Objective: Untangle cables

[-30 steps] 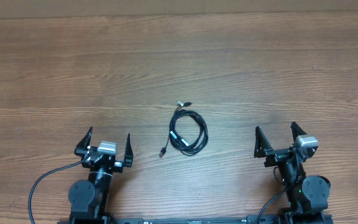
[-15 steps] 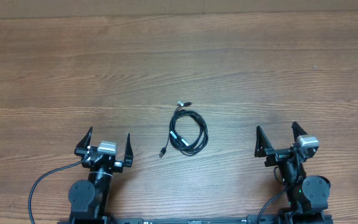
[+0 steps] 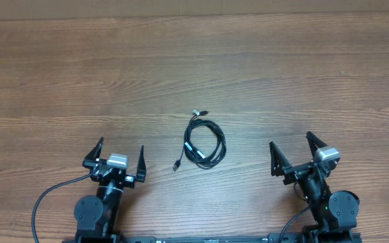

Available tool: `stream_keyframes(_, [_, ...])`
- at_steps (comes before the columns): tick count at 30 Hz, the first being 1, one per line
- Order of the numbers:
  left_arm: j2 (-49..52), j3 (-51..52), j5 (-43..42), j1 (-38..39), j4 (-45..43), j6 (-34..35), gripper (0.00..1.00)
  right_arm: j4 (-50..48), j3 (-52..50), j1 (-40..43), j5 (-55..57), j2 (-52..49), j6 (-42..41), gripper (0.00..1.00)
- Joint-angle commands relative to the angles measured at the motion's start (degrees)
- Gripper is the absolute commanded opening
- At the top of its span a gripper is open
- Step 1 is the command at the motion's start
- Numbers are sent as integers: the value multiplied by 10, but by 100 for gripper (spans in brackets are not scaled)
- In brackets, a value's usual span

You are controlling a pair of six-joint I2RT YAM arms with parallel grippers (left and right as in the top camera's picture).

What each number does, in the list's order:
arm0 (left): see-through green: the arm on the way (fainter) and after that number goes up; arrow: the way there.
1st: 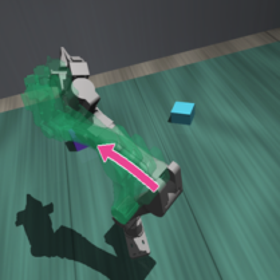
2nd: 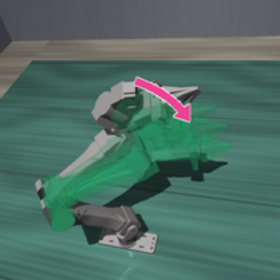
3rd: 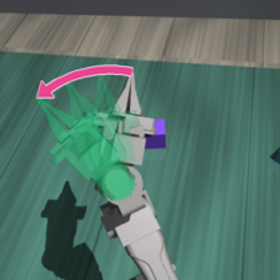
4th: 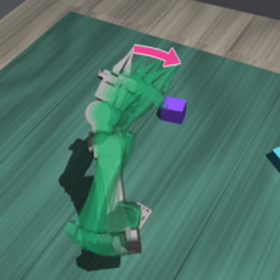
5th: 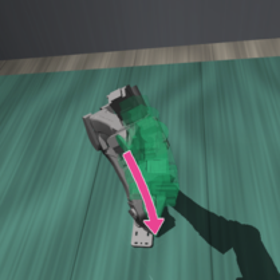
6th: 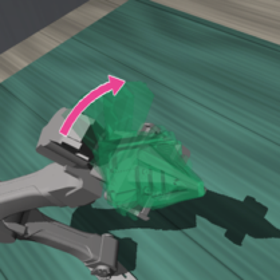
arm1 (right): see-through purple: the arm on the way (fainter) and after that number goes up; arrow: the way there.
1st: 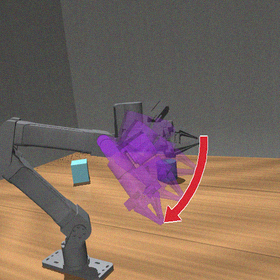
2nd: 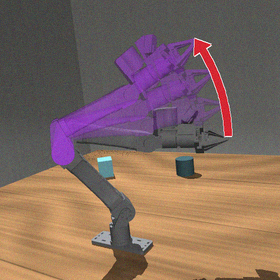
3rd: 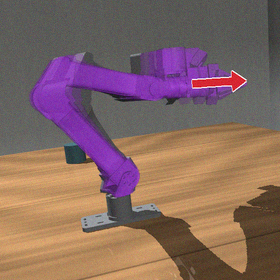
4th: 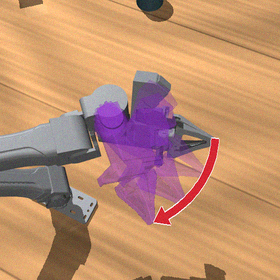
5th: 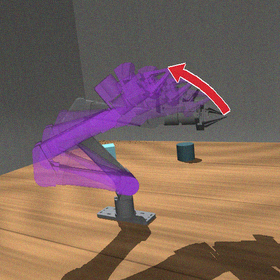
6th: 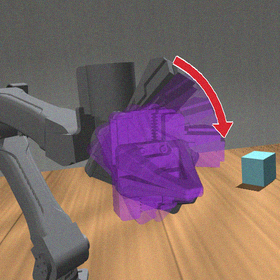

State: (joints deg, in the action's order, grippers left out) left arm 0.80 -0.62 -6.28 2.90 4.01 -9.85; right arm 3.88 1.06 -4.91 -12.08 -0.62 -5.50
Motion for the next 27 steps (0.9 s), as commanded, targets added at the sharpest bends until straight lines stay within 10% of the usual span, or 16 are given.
stream_keyframes(1, [-5,-9,-63,-2,9,18,100,-5,-4,-2,-64,5,-73,100])
stream_keyframes(15, [86,-186,-144,-2,155,43,100,101,113,-2,-153,-20,-97,100])
stream_keyframes(27, [496,-558,-223,7,370,43,99,300,377,-2,-150,-286,-46,100])
